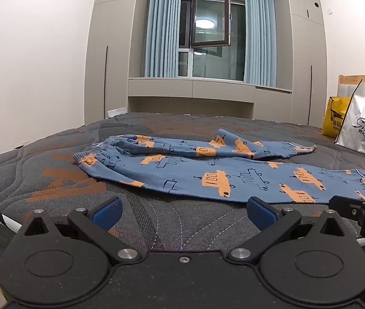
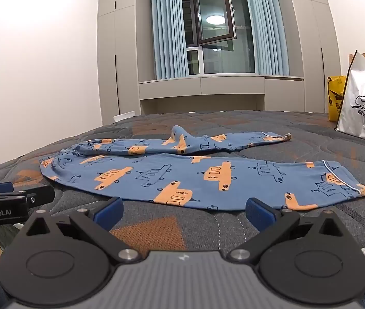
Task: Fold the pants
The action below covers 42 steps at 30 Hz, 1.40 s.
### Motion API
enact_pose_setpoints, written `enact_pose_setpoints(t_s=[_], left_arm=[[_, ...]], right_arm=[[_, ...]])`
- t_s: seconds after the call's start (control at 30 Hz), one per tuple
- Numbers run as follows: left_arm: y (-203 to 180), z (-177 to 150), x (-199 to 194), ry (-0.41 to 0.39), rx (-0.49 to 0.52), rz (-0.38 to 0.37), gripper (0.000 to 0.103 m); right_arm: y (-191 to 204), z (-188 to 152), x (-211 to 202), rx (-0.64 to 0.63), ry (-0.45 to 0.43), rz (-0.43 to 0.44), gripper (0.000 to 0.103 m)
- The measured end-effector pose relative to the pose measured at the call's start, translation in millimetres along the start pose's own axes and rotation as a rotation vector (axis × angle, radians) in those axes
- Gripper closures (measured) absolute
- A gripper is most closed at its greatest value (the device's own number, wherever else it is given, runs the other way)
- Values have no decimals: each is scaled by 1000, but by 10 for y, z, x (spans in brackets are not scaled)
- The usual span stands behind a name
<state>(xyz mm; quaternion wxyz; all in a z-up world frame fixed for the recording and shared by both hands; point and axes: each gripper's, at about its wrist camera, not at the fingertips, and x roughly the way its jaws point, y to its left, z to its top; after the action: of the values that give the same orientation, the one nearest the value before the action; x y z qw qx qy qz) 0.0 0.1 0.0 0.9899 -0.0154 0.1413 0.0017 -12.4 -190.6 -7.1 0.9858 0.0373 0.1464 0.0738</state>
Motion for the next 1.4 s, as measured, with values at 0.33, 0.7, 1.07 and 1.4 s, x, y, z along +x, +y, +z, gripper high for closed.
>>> enact_pose_setpoints(t_s=[0.33,0.7,1.07,1.4], left_arm=[[28,-35,-8,7,-20,-5,0],[-20,-5,5,4,-1,1,0],[12,5,1,7,-13,4,0],[14,7,0,6,-20,4,0]], right_arm=[[-102,-19,-1,20,15,-12,0],[-108,-6,21,43,25,-26,0],[-103,-17,26,42,30,-28,0],[-85,-24,22,36,32,-31,0]])
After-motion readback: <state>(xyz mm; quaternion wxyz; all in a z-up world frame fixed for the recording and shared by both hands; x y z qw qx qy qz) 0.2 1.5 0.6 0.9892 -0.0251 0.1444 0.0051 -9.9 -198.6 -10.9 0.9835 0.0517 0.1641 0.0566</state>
